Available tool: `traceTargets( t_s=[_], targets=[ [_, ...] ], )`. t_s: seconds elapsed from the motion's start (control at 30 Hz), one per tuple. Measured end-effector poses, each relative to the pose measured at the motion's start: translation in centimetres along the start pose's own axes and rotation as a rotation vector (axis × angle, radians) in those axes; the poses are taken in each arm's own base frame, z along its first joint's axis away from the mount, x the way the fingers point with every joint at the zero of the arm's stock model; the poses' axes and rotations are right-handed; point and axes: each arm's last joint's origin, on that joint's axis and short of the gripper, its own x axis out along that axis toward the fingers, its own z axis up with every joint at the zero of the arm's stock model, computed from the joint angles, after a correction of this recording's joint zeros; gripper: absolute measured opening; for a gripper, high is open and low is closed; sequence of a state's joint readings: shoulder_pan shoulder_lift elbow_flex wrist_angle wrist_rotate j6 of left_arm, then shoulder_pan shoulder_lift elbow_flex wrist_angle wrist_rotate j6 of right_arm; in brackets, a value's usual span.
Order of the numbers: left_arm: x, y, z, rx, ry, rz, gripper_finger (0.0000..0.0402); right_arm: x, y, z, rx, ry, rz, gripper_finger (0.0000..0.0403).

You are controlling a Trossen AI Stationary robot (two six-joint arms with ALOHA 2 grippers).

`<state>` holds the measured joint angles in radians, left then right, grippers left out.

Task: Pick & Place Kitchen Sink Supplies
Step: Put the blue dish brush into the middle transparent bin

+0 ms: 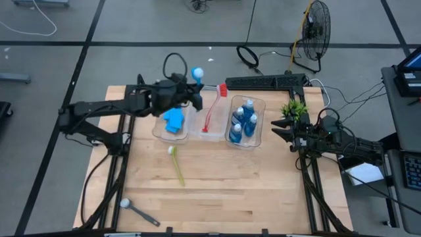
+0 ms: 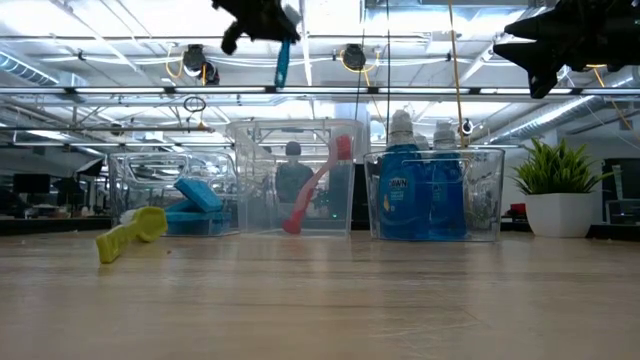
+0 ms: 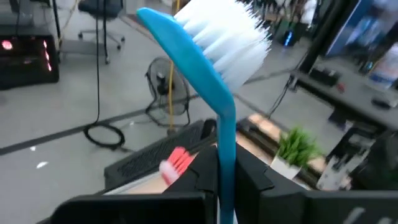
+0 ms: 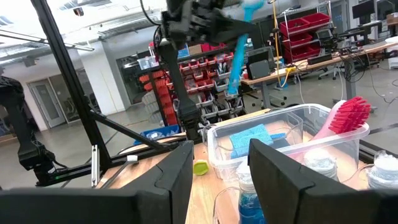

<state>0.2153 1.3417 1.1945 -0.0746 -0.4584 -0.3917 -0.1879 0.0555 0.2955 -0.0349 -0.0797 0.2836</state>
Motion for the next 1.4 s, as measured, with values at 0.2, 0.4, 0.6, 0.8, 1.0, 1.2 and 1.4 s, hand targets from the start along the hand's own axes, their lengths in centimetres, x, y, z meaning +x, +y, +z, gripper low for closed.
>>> traceTargets(
  t_s=[0.2,0.4,0.6,0.8,1.0,1.2,1.4],
  targets=[
    [4.2,1.1,-1.4,0.031,0.022,-0.031,0.0019,0.0,0.0,0.0,0.0,-0.001,0.0,0.0141],
    [7.9,2.4,-4.1,0.078,0.082,0.023,0.0019,0.0,0.0,0.0,0.0,-0.001,0.0,0.0141],
    [10.3,3.2,-6.8,0.097,0.172,0.035,0.0019,0.0,0.0,0.0,0.0,0.0,0.0,0.0141],
    [11.3,3.1,-8.7,0.088,0.233,0.05,0.0019,0.0,0.0,0.0,0.0,-0.001,0.0,0.0141],
    [12.0,3.7,-10.8,0.058,0.329,0.107,0.0019,0.0,0.0,0.0,0.0,0.0,0.0,0.0141],
    [12.1,3.9,-11.6,0.069,0.365,0.149,0.0019,0.0,0.0,0.0,0.0,-0.001,0.0,0.0141],
    [11.7,3.6,-12.1,0.078,0.383,0.196,0.0019,0.0,0.0,0.0,0.0,0.0,0.0,0.0141]
  ],
)
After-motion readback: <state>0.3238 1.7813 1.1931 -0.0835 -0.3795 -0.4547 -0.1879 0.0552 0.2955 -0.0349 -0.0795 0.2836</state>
